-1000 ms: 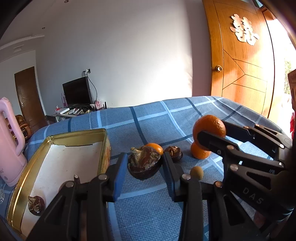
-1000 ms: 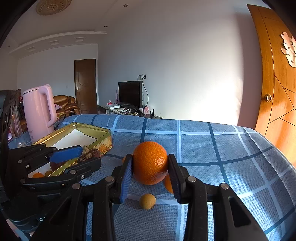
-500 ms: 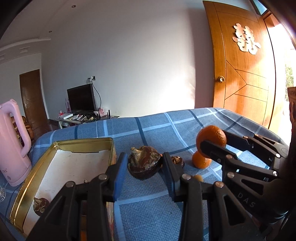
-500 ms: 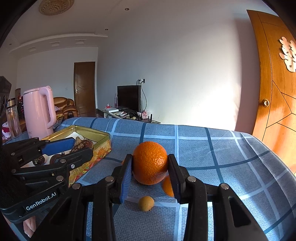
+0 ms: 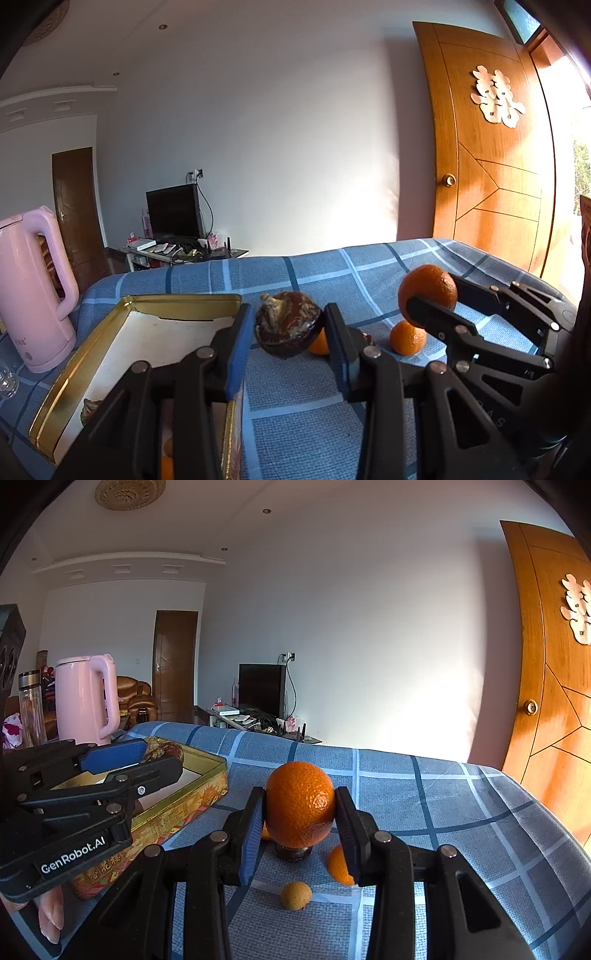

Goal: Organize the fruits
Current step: 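Carry the mangosteen in the left gripper and the orange in the right gripper over the tray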

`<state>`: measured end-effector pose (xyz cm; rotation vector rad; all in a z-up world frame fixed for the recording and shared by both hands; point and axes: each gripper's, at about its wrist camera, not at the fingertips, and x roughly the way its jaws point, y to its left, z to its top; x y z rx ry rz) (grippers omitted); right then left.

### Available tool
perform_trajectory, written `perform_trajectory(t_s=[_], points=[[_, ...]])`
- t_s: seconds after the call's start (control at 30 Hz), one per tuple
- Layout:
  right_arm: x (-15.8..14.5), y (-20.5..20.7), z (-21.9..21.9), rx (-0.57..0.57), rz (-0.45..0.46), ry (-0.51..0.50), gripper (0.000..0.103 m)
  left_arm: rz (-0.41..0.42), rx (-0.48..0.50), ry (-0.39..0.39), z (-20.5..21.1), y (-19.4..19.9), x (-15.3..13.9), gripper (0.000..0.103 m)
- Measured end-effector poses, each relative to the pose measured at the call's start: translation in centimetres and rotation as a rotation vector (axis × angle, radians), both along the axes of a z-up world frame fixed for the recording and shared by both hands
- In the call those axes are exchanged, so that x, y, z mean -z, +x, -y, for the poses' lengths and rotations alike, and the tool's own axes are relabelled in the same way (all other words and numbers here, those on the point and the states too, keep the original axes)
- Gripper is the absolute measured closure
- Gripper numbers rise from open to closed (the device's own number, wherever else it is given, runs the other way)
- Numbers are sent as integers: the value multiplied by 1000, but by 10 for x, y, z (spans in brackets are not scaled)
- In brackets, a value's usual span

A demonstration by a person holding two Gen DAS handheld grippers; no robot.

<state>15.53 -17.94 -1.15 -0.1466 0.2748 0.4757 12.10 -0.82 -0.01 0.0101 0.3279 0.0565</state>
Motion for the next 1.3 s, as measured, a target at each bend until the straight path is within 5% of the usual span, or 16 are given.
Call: perform_trajectory(t_s=[0.67,1.3], points=[[-8,-13,1,-21,94,39,63,103,-55,18,-8,-21,-16,63],[-15,-15,-12,-81,59,72,63,56,-89,-12,-27,-25,-24,63]])
